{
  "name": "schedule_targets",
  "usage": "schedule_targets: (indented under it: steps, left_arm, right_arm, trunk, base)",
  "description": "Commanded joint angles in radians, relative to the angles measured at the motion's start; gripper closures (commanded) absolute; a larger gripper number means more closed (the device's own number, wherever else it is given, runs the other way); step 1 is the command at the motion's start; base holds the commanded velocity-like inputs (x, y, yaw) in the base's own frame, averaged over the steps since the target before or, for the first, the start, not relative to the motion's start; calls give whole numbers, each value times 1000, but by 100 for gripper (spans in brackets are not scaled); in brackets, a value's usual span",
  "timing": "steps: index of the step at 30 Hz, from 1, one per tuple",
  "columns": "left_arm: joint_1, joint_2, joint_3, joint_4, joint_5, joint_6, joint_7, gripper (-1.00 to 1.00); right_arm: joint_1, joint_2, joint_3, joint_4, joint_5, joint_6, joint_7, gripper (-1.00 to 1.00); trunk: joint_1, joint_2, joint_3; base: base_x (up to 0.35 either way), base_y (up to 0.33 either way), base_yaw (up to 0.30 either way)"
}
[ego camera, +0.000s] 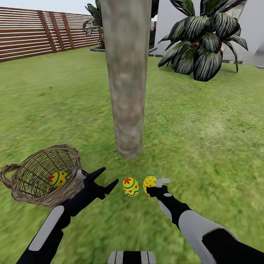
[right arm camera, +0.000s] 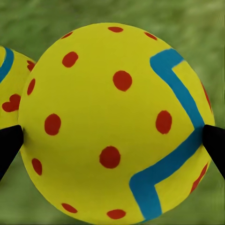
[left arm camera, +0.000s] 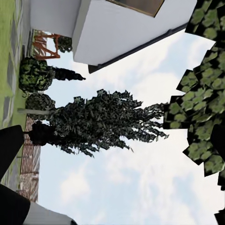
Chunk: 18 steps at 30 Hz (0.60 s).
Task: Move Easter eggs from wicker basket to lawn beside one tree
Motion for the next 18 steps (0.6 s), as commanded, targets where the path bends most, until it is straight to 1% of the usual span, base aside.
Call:
schedule_targets:
  steps: [1, 7, 15, 18]
  left_arm:
    - [-1, 1, -2, 1, -1, 2, -6, -100]
    - [-1, 1, -2, 2, 0, 2, -7, -100]
    - [-1, 1, -2, 4, -1, 1, -7, -100]
    - [0, 1, -2, 4, -1, 2, -7, -100]
  right_arm:
    - [-1, 0, 9, -1, -10, -4, -5, 100]
    - [-1, -2, 8, -7, -10, -4, -6, 100]
    - [-1, -2, 10, -7, -10, -6, -6, 100]
    - [-1, -2, 9, -7, -10, -4, -7, 100]
  trunk:
    - [0, -1, -5]
    - [0, -1, -5]
    - [0, -1, -5]
    - [0, -1, -5]
  base:
    - [0, 0, 0]
    - [17, 0, 0]
    - [306, 0, 0]
    - [94, 0, 0]
